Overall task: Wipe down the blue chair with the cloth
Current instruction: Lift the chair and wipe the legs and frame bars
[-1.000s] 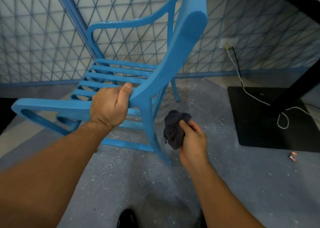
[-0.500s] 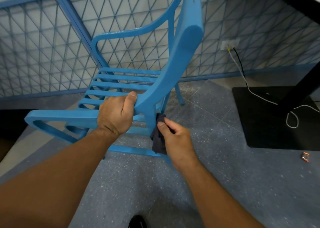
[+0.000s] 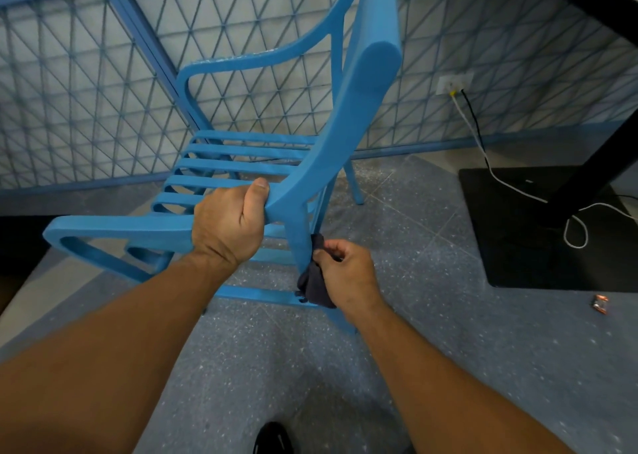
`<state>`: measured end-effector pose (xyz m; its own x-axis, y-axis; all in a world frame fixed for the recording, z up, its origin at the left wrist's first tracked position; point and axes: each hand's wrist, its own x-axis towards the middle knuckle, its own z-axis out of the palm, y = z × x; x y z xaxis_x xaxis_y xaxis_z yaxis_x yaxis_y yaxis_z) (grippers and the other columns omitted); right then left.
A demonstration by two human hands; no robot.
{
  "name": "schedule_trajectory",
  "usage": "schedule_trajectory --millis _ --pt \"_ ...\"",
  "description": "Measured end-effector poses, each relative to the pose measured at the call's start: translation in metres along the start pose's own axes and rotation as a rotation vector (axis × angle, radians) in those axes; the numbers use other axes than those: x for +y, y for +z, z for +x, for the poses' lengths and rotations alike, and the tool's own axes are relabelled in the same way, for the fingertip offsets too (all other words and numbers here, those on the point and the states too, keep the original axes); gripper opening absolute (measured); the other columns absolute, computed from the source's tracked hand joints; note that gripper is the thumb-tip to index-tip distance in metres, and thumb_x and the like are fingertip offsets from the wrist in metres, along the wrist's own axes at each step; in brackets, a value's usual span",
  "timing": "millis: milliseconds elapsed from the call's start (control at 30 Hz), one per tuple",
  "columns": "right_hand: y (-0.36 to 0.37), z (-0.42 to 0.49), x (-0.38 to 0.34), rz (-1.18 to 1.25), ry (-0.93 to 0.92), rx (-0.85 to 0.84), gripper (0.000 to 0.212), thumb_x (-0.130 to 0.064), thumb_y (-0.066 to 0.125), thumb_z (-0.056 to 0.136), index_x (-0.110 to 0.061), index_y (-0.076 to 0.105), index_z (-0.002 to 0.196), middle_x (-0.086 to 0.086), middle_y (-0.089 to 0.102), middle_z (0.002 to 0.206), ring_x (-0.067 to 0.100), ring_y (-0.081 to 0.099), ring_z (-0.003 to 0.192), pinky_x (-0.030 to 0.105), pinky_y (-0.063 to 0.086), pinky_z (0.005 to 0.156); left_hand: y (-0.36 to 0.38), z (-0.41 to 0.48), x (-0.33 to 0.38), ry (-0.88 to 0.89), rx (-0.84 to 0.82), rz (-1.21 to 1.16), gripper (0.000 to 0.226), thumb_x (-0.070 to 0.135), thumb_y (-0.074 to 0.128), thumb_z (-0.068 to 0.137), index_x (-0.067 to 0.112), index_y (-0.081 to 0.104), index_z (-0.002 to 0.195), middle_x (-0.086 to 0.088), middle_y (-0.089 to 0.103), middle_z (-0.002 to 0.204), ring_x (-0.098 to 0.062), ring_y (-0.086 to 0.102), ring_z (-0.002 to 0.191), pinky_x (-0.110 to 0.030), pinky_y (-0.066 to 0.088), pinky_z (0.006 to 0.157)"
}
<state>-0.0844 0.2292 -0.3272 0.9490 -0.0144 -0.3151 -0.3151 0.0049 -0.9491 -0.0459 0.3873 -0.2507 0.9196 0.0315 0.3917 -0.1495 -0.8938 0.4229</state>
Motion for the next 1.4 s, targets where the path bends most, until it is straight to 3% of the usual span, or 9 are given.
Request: schedule_trajectory --millis 200,333,467,667,900,1033,1133,1233,1400 --pt "-0.001 -0.014 -0.023 0.077 -0.217 0.026 0.014 -0.018 0.065 0.09 -0.017 0.071 0.102 -0.006 0.073 0.092 0.007 0.07 0.084 0.023 0.059 0.07 0.0 -0.001 0.002 0.004 0.014 0.003 0.052 0.052 0.014 0.089 0.021 0.032 0.05 -0.002 0.045 0.05 -0.03 0.047 0.054 -0.035 0.029 0.056" --pt "-0.001 -0.011 -0.012 -0.061 -0.14 -0.01 0.013 -0.019 0.062 0.092 -0.019 0.07 0.102 -0.002 0.073 0.093 0.013 0.071 0.082 0.029 0.061 0.07 -0.001 -0.002 0.002 0.002 0.013 -0.007 0.055 0.051 0.015 0.088 0.017 0.035 0.051 -0.008 0.05 0.052 -0.031 0.049 0.055 -0.036 0.032 0.057" --pt "-0.004 -0.013 -0.023 -0.028 -0.164 -0.013 0.013 -0.014 0.062 0.092 -0.014 0.071 0.102 -0.003 0.073 0.088 0.012 0.07 0.079 0.018 0.056 0.063 0.0 -0.001 0.001 0.007 0.016 0.007 0.054 0.052 0.014 0.088 0.019 0.035 0.051 -0.007 0.05 0.052 -0.032 0.049 0.057 -0.036 0.033 0.057" --pt "-0.001 -0.006 -0.027 -0.005 -0.319 0.01 0.025 -0.023 0.064 0.088 -0.017 0.069 0.112 -0.002 0.071 0.104 0.011 0.069 0.094 0.028 0.058 0.079 -0.002 -0.001 0.002 0.016 0.028 0.02 0.053 0.054 0.013 0.087 0.021 0.035 0.052 -0.006 0.051 0.056 -0.031 0.05 0.059 -0.034 0.027 0.06" --pt "-0.004 0.007 0.012 -0.224 -0.002 -0.076 0.015 -0.013 0.056 0.097 -0.013 0.067 0.106 -0.001 0.07 0.095 0.014 0.068 0.081 0.025 0.059 0.072 -0.003 -0.001 0.005 -0.025 -0.003 -0.004 0.054 0.055 0.013 0.086 0.019 0.034 0.052 -0.005 0.048 0.054 -0.032 0.049 0.06 -0.037 0.032 0.06" --pt "-0.006 0.003 -0.008 -0.116 -0.079 -0.057 0.014 -0.014 0.056 0.097 -0.016 0.068 0.103 -0.001 0.07 0.093 0.007 0.066 0.071 0.015 0.053 0.051 -0.002 -0.001 0.005 -0.031 0.006 -0.005 0.054 0.053 0.015 0.086 0.017 0.034 0.051 -0.006 0.045 0.052 -0.031 0.047 0.057 -0.037 0.03 0.057" --pt "-0.004 -0.002 -0.021 0.052 -0.184 -0.019 0.014 -0.014 0.06 0.094 -0.018 0.07 0.103 0.0 0.072 0.093 0.013 0.071 0.079 0.027 0.06 0.064 0.0 0.0 0.004 -0.045 0.015 0.006 0.055 0.052 0.016 0.087 0.014 0.035 0.052 -0.005 0.044 0.051 -0.031 0.045 0.056 -0.041 0.035 0.057" --pt "-0.005 -0.005 -0.02 0.051 -0.219 0.02 0.02 -0.007 0.061 0.092 -0.016 0.07 0.108 -0.005 0.071 0.1 0.003 0.068 0.087 0.014 0.056 0.071 0.001 0.0 0.004 -0.044 0.009 0.007 0.052 0.05 0.016 0.087 0.015 0.033 0.053 -0.003 0.04 0.05 -0.027 0.041 0.053 -0.038 0.032 0.054" --pt "-0.006 -0.008 -0.001 -0.143 -0.059 -0.058 0.018 -0.013 0.057 0.096 -0.016 0.066 0.111 0.0 0.068 0.104 -0.006 0.06 0.07 0.004 0.042 0.046 0.0 -0.002 0.006 -0.051 0.019 0.0 0.053 0.047 0.016 0.089 0.014 0.037 0.053 -0.003 0.042 0.05 -0.028 0.044 0.053 -0.04 0.037 0.054"
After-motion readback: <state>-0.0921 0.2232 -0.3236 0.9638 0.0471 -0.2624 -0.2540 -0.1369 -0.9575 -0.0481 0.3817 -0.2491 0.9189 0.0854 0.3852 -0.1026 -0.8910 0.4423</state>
